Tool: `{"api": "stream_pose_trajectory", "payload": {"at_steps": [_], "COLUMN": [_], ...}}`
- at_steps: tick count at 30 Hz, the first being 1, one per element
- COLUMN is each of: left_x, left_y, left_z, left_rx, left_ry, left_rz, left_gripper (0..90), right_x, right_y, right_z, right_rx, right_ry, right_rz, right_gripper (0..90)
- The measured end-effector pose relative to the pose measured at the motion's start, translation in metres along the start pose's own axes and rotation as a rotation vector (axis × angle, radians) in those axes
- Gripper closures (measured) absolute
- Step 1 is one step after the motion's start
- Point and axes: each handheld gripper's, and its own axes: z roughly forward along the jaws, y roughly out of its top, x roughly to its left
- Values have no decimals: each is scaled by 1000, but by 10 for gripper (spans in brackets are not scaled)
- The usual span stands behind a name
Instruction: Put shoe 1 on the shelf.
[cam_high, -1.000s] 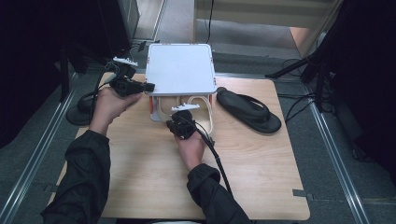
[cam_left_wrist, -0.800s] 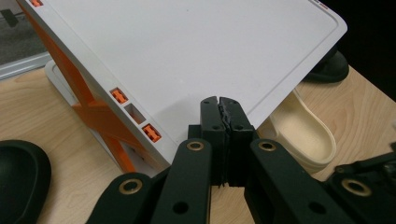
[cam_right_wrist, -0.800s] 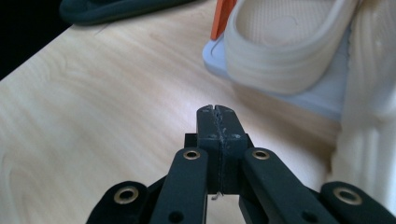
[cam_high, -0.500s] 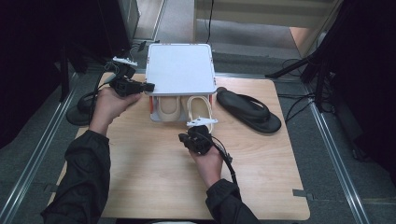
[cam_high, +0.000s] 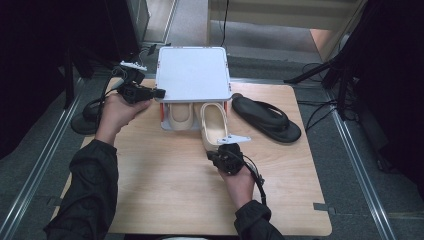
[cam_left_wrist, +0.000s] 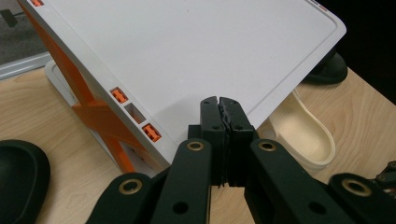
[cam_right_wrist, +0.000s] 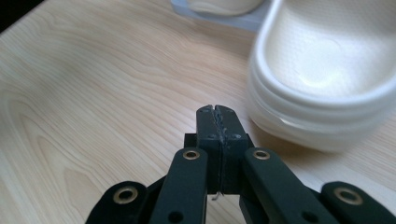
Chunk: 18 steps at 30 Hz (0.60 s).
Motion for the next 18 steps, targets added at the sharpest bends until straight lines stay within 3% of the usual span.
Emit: {"api": "stream_pose_trajectory", "payload": {"at_steps": [7,18], "left_x": [-1,-1], "left_y": [0,0], "left_z": [0,0], "left_rx": [-1,3], "left_ry": [7,14], "left_rz": [5,-1], "left_gripper": [895,895], "right_x": [-15,-33], "right_y": [-11,-11], "right_z": [-9,-13], "right_rx": [9,-2], "right_ry": [-30,-76], "right_rz": [34,64], "right_gripper": [900,900]}}
